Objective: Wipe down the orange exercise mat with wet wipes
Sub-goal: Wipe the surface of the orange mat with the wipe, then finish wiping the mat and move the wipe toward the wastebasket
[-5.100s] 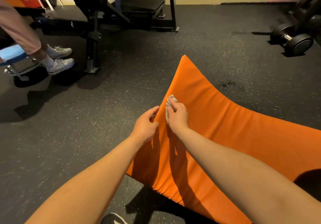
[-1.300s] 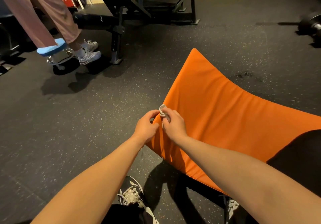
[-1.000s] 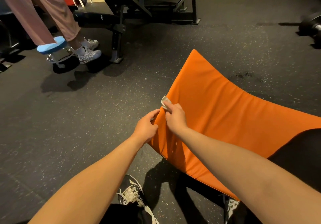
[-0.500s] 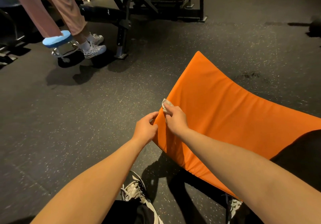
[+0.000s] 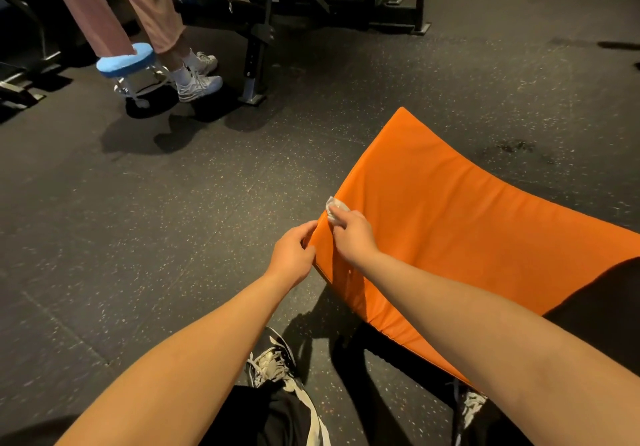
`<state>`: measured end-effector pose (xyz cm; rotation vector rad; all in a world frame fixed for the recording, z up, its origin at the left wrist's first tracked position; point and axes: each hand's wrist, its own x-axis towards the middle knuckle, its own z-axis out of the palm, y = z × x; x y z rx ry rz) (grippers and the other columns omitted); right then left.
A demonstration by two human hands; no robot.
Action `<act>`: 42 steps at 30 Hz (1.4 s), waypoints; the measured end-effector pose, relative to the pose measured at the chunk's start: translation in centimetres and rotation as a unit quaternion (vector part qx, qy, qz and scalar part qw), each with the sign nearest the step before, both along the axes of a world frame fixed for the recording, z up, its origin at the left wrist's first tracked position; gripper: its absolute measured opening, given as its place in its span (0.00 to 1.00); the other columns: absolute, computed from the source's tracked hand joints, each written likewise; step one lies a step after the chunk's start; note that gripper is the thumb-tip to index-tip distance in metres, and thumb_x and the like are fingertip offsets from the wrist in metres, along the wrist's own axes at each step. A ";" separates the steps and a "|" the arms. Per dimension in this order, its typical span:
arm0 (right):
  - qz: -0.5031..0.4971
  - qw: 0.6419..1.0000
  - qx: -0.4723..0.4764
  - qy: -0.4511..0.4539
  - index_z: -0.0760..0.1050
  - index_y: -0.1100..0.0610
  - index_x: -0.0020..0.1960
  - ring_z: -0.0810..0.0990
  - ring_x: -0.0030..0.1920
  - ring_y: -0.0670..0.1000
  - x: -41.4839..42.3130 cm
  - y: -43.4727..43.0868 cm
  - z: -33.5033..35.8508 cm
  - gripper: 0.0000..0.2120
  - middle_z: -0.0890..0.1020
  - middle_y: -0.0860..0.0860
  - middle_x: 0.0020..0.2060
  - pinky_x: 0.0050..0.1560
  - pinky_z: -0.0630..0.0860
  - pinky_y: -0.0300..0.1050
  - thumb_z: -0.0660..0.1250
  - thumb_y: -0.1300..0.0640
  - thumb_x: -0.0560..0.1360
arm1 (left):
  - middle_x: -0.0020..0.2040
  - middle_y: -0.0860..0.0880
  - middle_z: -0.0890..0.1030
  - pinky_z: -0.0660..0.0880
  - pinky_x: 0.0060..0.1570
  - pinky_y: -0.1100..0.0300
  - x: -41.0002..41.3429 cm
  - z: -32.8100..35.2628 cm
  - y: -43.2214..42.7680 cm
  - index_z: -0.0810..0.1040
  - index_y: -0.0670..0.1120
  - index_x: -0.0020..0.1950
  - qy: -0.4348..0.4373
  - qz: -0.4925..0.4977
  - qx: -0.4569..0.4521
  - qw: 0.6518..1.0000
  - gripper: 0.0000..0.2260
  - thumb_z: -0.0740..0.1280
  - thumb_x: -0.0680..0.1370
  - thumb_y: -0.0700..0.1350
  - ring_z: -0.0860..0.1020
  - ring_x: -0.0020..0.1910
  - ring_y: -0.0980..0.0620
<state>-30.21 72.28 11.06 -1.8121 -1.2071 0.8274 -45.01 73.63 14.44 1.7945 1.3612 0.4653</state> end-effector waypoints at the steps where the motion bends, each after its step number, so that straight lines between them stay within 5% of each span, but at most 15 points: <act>1: 0.009 1.000 -0.007 0.008 0.71 0.53 0.75 0.71 0.61 0.48 -0.5 -0.5 -0.1 0.23 0.71 0.51 0.59 0.57 0.59 0.28 0.60 0.67 0.81 | 0.58 0.57 0.78 0.70 0.45 0.74 -0.1 -0.1 -0.1 0.75 0.53 0.71 0.008 -0.008 0.005 1.000 0.23 0.64 0.79 0.34 0.76 0.47 0.67; 8: 0.089 0.996 0.003 0.018 0.73 0.51 0.74 0.74 0.59 0.47 -3.3 -3.5 -2.0 0.27 0.74 0.48 0.56 0.64 0.68 0.35 0.62 0.71 0.78 | 0.64 0.53 0.78 0.70 0.56 0.67 -1.0 -0.8 0.4 0.74 0.48 0.73 -0.017 0.039 -0.013 0.999 0.21 0.65 0.81 0.35 0.74 0.59 0.60; 14: 0.009 0.999 0.023 0.041 0.71 0.51 0.75 0.73 0.53 0.47 -1.5 -0.7 -0.1 0.22 0.72 0.52 0.55 0.54 0.63 0.26 0.63 0.62 0.82 | 0.61 0.55 0.79 0.74 0.46 0.75 -1.0 -1.3 0.5 0.75 0.51 0.70 -0.061 0.064 -0.023 0.996 0.22 0.64 0.80 0.32 0.78 0.55 0.63; 20: 0.014 0.999 0.021 0.041 0.75 0.48 0.72 0.72 0.61 0.49 -3.1 -0.5 -1.2 0.21 0.73 0.50 0.56 0.62 0.62 0.31 0.64 0.63 0.81 | 0.63 0.53 0.79 0.74 0.64 0.56 -0.6 -1.7 0.5 0.78 0.53 0.67 -0.034 0.079 0.005 0.996 0.22 0.64 0.79 0.32 0.76 0.62 0.55; 26: 0.069 0.997 -0.001 0.021 0.79 0.52 0.68 0.74 0.61 0.50 -3.6 -1.3 -2.2 0.20 0.75 0.49 0.55 0.55 0.63 0.25 0.64 0.67 0.80 | 0.60 0.52 0.78 0.76 0.55 0.61 -0.3 -2.1 0.6 0.76 0.53 0.64 -0.053 0.098 -0.007 0.994 0.19 0.63 0.79 0.33 0.78 0.59 0.52; 29: 0.128 0.992 -0.004 -0.020 0.81 0.56 0.66 0.74 0.57 0.50 -3.7 -2.4 -2.7 0.23 0.74 0.50 0.51 0.55 0.62 0.27 0.62 0.72 0.76 | 0.70 0.48 0.71 0.71 0.69 0.54 0.5 -2.1 0.8 0.74 0.52 0.69 -0.034 0.072 -0.006 0.997 0.22 0.63 0.79 0.33 0.72 0.68 0.50; 32: 0.023 0.999 -0.022 0.040 0.80 0.61 0.65 0.77 0.64 0.53 -1.5 -2.8 -3.3 0.22 0.80 0.57 0.60 0.55 0.64 0.26 0.60 0.74 0.77 | 0.78 0.46 0.62 0.57 0.78 0.50 1.6 -2.2 0.7 0.74 0.50 0.72 0.054 0.003 0.030 0.998 0.30 0.57 0.75 0.27 0.56 0.80 0.46; 35: -0.083 0.992 -0.071 0.064 0.80 0.55 0.67 0.77 0.65 0.57 1.2 -3.1 -4.0 0.20 0.77 0.56 0.67 0.54 0.69 0.38 0.61 0.68 0.80 | 0.72 0.48 0.70 0.63 0.66 0.65 3.2 -2.9 0.2 0.74 0.51 0.72 0.080 -0.042 0.012 0.996 0.29 0.57 0.75 0.28 0.66 0.75 0.47; 37: -0.098 0.989 -0.090 0.067 0.79 0.54 0.68 0.77 0.65 0.56 2.5 -3.5 -4.4 0.18 0.76 0.54 0.67 0.54 0.70 0.40 0.61 0.66 0.81 | 0.69 0.48 0.75 0.70 0.54 0.63 5.0 -3.5 -0.2 0.74 0.51 0.71 0.078 -0.047 -0.034 0.995 0.27 0.58 0.76 0.30 0.76 0.64 0.45; 40: -0.151 0.977 -0.085 0.126 0.78 0.56 0.68 0.75 0.69 0.57 4.4 -4.0 -5.1 0.17 0.75 0.56 0.69 0.64 0.72 0.45 0.62 0.65 0.82 | 0.67 0.44 0.77 0.73 0.50 0.58 8.4 -4.9 -0.9 0.75 0.48 0.70 0.070 -0.089 -0.071 0.991 0.25 0.59 0.76 0.29 0.79 0.61 0.41; 42: -0.207 0.958 -0.080 0.181 0.76 0.60 0.70 0.73 0.71 0.56 6.4 -4.1 -5.3 0.17 0.74 0.57 0.72 0.62 0.71 0.38 0.60 0.66 0.83 | 0.67 0.43 0.77 0.74 0.44 0.57 11.3 -6.0 -1.0 0.76 0.46 0.70 0.068 -0.108 -0.091 0.988 0.25 0.58 0.77 0.29 0.78 0.60 0.40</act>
